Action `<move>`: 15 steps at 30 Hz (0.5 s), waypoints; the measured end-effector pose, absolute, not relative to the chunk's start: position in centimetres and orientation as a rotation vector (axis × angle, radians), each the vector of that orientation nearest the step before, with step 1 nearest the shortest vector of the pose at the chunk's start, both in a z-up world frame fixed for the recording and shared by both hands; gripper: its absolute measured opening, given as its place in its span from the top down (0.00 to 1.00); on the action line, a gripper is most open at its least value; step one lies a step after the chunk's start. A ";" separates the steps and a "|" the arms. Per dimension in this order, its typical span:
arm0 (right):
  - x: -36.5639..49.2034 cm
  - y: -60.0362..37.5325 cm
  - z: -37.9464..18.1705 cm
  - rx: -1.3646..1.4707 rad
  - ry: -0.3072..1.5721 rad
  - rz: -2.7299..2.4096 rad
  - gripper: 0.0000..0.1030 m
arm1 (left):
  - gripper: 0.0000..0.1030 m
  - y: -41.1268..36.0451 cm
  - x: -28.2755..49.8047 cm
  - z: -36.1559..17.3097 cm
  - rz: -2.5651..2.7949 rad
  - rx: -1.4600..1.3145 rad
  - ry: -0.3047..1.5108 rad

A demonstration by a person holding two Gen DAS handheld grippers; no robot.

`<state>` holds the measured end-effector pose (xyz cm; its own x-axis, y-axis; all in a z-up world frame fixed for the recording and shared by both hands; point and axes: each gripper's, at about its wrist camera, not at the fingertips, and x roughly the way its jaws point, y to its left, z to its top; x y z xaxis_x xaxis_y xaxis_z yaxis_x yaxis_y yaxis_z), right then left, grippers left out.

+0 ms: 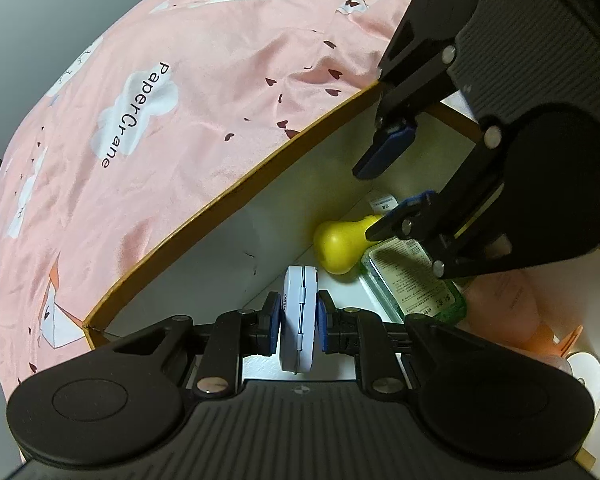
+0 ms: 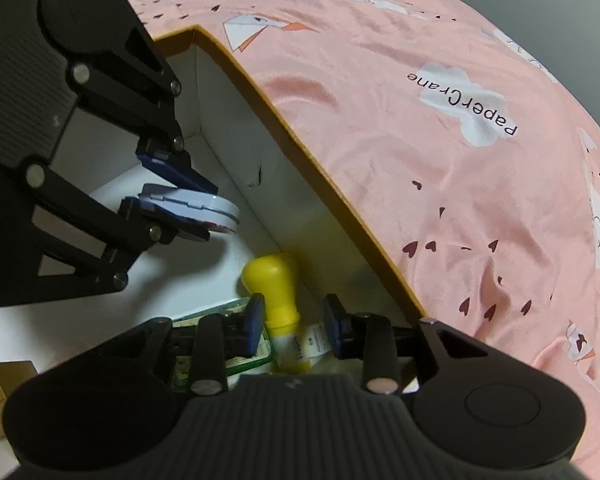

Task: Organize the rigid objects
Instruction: 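Lower the yellow-capped tube and pink tin into the box and release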

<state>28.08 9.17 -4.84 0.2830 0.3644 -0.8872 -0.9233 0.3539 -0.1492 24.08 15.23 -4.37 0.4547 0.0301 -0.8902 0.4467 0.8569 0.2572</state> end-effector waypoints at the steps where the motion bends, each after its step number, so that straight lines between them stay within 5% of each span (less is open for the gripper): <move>1: 28.0 9.0 -4.6 -0.767 0.881 0.985 0.68 | 0.80 15.1 24.2 -4.4 -0.270 0.503 1.081; 15: 26.9 2.6 1.4 -0.518 0.782 0.851 0.67 | 0.80 14.1 25.6 -5.5 -0.191 0.492 1.124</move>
